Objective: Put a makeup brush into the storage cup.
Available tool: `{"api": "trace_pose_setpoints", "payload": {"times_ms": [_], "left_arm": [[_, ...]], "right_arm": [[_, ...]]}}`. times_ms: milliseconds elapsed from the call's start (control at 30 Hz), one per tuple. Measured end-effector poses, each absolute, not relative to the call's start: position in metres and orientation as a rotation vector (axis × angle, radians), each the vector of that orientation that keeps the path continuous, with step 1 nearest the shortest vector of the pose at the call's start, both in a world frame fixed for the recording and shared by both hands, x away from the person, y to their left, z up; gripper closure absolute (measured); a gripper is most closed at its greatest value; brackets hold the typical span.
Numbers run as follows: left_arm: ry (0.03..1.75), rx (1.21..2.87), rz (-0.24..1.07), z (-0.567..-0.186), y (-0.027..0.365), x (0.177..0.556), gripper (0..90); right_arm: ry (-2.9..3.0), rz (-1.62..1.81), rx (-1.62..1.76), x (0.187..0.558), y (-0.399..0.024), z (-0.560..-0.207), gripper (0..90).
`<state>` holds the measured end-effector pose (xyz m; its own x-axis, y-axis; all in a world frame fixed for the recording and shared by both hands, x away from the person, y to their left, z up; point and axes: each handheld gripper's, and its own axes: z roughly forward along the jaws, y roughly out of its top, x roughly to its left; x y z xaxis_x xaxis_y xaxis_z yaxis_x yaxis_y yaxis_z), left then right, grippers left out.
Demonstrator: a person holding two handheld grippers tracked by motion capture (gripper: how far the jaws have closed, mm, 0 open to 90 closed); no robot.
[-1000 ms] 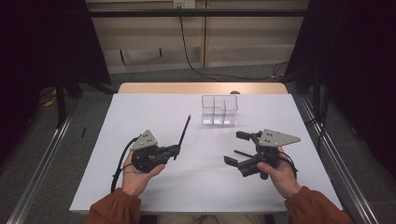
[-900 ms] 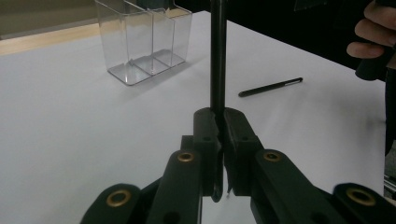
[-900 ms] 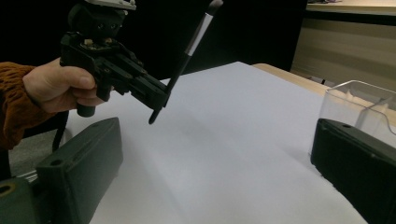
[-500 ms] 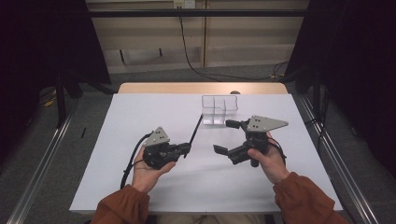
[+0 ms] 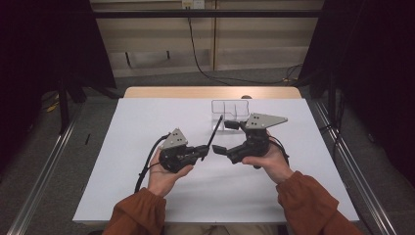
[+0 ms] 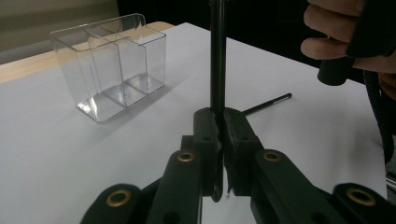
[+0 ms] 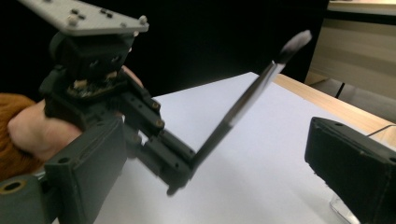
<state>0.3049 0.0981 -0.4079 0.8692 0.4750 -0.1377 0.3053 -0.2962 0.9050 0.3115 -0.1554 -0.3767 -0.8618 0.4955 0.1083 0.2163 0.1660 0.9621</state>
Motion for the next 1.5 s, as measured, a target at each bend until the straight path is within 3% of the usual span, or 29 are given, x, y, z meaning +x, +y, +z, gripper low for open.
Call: {"api": "trace_pose_setpoints", "payload": {"times_ms": [167,467,867,1133,1500], "left_arm": [[0.579,1.898,0.182,-0.412,0.096,0.304,84.7],[0.587,1.899,0.177,-0.417,0.097,0.304,84.7],[0.583,1.930,0.165,-0.425,0.093,0.303,84.7],[0.587,1.926,0.170,-0.426,0.094,0.304,84.7],[0.570,1.938,0.187,-0.430,0.092,0.303,84.5]], "right_arm": [[2.223,1.751,0.692,0.318,-0.150,-0.377,11.6],[2.266,1.755,0.706,0.325,-0.148,-0.387,38.0],[2.256,1.797,0.787,0.325,-0.151,-0.396,66.1],[2.255,1.813,0.814,0.324,-0.153,-0.396,77.7],[2.282,1.859,0.831,0.324,-0.149,-0.398,83.2]]}}
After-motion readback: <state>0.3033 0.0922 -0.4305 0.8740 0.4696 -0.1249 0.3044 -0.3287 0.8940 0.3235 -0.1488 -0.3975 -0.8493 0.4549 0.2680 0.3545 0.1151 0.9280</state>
